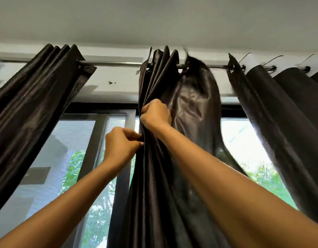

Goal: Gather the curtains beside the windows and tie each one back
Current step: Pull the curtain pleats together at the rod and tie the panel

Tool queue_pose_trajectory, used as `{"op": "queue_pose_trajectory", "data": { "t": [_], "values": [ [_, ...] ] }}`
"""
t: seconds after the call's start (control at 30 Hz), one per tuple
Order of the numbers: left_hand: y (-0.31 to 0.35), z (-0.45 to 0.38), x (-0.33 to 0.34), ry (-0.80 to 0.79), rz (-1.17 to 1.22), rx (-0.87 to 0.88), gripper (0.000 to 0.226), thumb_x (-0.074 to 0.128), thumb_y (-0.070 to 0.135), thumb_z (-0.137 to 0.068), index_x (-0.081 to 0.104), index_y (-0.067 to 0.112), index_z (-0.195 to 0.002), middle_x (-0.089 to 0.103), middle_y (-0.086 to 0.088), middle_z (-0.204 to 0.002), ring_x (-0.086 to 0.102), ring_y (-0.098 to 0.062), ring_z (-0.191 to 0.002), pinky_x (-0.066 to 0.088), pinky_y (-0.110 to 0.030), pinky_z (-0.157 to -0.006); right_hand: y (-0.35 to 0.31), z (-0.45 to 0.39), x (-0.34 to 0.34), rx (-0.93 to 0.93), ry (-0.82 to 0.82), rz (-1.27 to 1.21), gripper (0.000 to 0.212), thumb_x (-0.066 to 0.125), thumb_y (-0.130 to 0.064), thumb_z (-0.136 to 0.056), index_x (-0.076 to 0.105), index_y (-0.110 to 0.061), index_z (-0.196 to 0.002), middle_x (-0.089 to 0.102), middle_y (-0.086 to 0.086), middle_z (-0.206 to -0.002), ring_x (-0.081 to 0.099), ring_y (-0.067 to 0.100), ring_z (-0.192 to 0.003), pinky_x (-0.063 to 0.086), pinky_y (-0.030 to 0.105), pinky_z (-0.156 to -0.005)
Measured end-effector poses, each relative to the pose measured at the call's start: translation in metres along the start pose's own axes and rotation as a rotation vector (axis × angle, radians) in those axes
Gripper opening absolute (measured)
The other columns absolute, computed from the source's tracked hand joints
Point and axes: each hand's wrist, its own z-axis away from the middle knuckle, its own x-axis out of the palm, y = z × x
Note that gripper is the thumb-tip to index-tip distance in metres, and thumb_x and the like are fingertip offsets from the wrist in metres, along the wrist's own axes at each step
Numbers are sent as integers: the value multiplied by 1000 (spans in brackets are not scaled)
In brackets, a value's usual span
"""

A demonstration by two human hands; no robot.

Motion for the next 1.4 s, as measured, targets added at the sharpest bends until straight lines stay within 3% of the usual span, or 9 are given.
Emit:
{"op": "queue_pose_trajectory", "data": {
  "t": [0.2, 0.43, 0.63, 0.87, 1.07, 1.13, 1.23, 1.33, 1.4],
  "values": [
    [-2, -11, -6, -57, 56, -41, 22, 74, -9, -69, 72, 2, -88, 72, -14, -80, 67, -18, -66, 59, -27, -64, 30, -16, -29, 30, -165, 196, 6, 54, -9, -83, 59, -6, -85, 57, 19, -95, 61, 34, -93, 49, 37, -78],
    [12, -17, 26, -144, 83, -51, 64, 76, -10, -65, 56, 2, -124, 66, -11, -101, 65, -23, -90, 57, -34, -71, 91, -18, -91, 95, 158, 379, 36, 64, -31, -88, 56, -5, -111, 61, 18, -118, 55, 37, -112, 42, 36, -79],
    [25, -18, 41, -87, 153, -73, 40, 73, 3, -78, 60, 1, -116, 66, -5, -89, 65, -19, -82, 52, -23, -58, 123, -21, -88, 167, -42, 276, 38, 75, -20, -79, 46, -5, -98, 56, 16, -106, 52, 33, -91, 37, 35, -69],
    [25, -22, 37, 48, 123, -70, 27, 73, 3, -78, 69, 0, -105, 70, -12, -85, 63, -13, -67, 52, -18, -55, 120, -23, -80, 81, 44, 302, 29, 51, -6, -90, 35, -10, -66, 47, 11, -82, 45, 30, -77, 33, 34, -64],
    [27, -21, 23, 93, 51, -41, 23, 70, 4, -82, 70, 1, -104, 70, -13, -98, 66, -22, -91, 52, -32, -85, 114, -26, -79, 66, 71, 326, 38, 64, -7, -85, 33, -12, -65, 47, 12, -84, 50, 32, -79, 34, 34, -64],
    [29, -22, 19, 101, 24, -39, 23, 70, 3, -82, 69, 1, -104, 69, -11, -97, 63, -17, -87, 47, -25, -78, 104, -25, -81, 31, 28, 395, 16, 64, -3, -83, 48, -4, -80, 52, 17, -95, 57, 38, -92, 38, 35, -67],
    [31, -22, 14, 96, -6, -25, 24, 71, 1, -80, 70, 0, -103, 70, -13, -98, 63, -18, -87, 43, -22, -77, 100, -28, -77, 32, -111, 526, 80, 71, -8, -81, 21, 13, -139, 51, 24, -125, 53, 41, -114, 44, 41, -81],
    [31, -22, 10, 104, -28, -14, 23, 71, -3, -77, 72, 0, -100, 72, -15, -97, 64, -18, -86, 44, -21, -77, 94, -28, -77, -12, -52, 522, 8, 58, 0, -86, 51, 2, -89, 55, 22, -99, 55, 41, -97, 40, 40, -72],
    [28, -22, 6, 103, -36, -5, 23, 69, -6, -76, 73, 1, -98, 72, -15, -94, 64, -16, -84, 46, -22, -78, 89, -28, -75, 37, -12, 478, 34, 52, 3, -88, 33, -8, -63, 46, 17, -82, 48, 34, -81, 35, 36, -67]
  ]
}}
